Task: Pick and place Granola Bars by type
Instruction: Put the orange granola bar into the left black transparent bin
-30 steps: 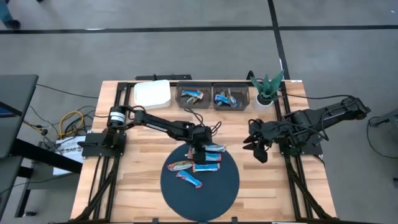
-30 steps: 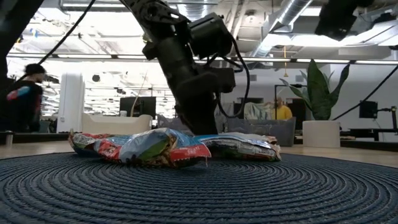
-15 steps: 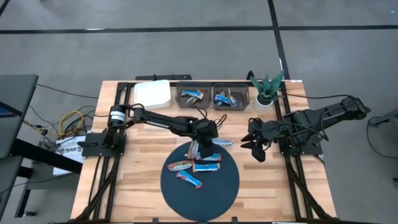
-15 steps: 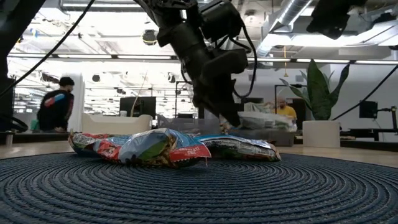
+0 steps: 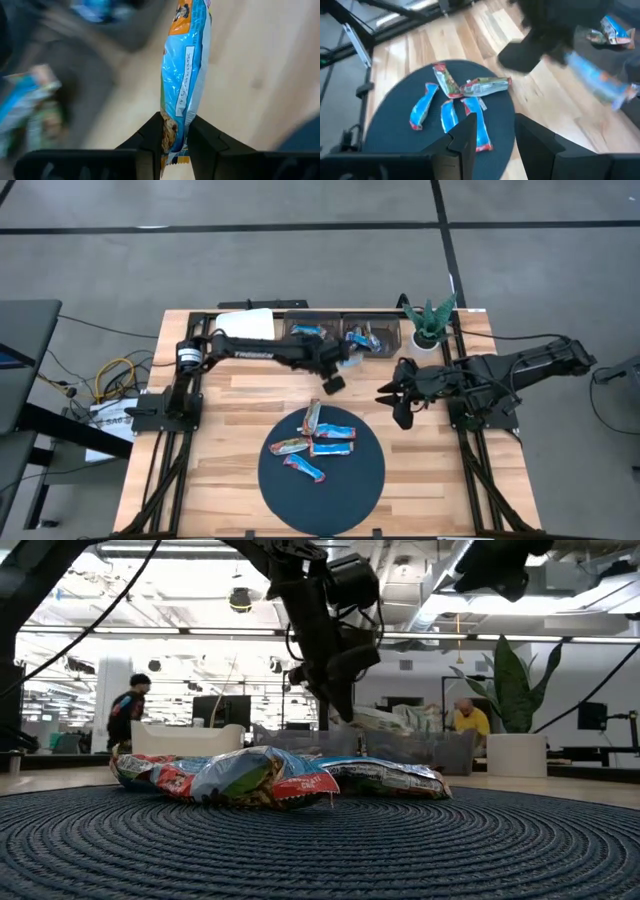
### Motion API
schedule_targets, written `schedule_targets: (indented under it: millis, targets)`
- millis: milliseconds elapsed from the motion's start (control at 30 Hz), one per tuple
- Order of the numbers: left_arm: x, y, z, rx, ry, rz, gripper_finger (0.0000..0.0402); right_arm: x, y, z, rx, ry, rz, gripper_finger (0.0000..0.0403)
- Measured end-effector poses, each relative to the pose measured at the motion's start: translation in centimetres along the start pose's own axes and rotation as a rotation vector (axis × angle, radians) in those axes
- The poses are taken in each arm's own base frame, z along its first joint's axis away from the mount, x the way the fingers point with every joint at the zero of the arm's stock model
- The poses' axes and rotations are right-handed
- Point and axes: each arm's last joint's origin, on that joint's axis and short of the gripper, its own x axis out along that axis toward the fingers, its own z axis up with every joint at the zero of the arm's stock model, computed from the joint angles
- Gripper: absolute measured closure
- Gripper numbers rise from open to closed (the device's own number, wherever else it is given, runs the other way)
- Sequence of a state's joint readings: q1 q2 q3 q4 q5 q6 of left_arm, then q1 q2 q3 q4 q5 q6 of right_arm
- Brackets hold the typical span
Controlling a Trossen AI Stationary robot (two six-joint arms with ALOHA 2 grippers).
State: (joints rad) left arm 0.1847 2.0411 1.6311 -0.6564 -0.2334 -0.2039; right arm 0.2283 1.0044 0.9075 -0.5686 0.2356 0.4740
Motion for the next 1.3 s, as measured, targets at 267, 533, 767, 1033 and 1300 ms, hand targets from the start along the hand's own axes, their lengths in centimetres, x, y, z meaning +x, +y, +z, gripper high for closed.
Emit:
schedule_targets:
  millis: [267,533,767,1033,1300]
  targets:
    - [-3.0,6.4,1.5,-0.102,-0.028,0.094,0.034,0.6,-0.5,0.4,0.01,-0.01,-0.025,0.0281]
    - [-3.6,11.3,0.9,-0.156,0.049,0.144,0.034,1.1,-0.7,0.5,0.017,-0.01,-0.039,0.0281]
    - [-3.5,13.3,0.8,-0.193,0.051,0.168,0.0324,1.1,-1.2,0.8,0.033,-0.017,-0.057,0.0281]
    - [-3.2,13.5,0.7,-0.198,0.067,0.109,0.026,1.1,-1.3,0.8,0.038,-0.018,-0.061,0.0281]
    - [-3.3,12.1,0.7,-0.229,0.085,-0.169,0.0242,1.1,-1.2,0.8,0.037,-0.004,-0.032,0.0281]
